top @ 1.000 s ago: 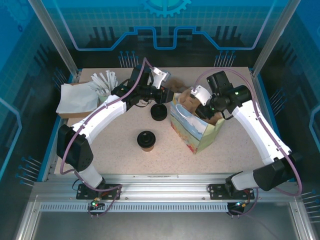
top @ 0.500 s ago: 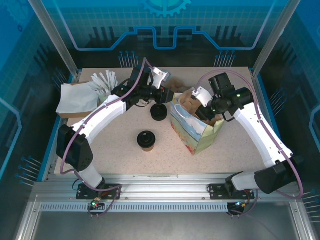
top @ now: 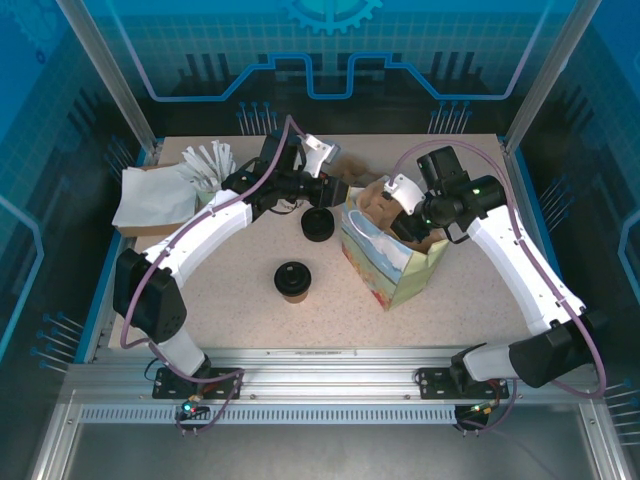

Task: Pack the takeout coffee

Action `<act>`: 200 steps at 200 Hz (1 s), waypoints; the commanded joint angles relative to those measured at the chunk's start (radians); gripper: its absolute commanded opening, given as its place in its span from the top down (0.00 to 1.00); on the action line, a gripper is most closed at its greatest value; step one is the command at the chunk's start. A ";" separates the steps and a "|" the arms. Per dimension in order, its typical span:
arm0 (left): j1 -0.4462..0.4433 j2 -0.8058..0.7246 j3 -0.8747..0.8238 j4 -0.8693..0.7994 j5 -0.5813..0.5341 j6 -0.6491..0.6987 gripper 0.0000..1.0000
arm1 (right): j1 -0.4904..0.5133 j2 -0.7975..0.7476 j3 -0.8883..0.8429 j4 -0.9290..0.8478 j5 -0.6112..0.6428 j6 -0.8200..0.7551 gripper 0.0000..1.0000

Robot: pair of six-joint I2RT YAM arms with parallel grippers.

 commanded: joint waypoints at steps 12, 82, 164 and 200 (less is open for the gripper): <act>0.016 -0.005 0.013 0.006 0.023 0.010 0.52 | -0.006 0.014 0.021 -0.064 -0.024 0.003 0.77; 0.015 0.039 0.077 -0.044 0.124 0.042 0.47 | -0.007 0.016 0.027 -0.061 -0.018 0.003 0.77; 0.016 0.087 0.137 -0.159 0.161 0.119 0.55 | -0.007 0.019 0.035 -0.066 -0.015 0.004 0.77; 0.016 0.112 0.157 -0.169 0.126 0.107 0.64 | -0.007 0.013 0.032 -0.068 -0.006 0.006 0.77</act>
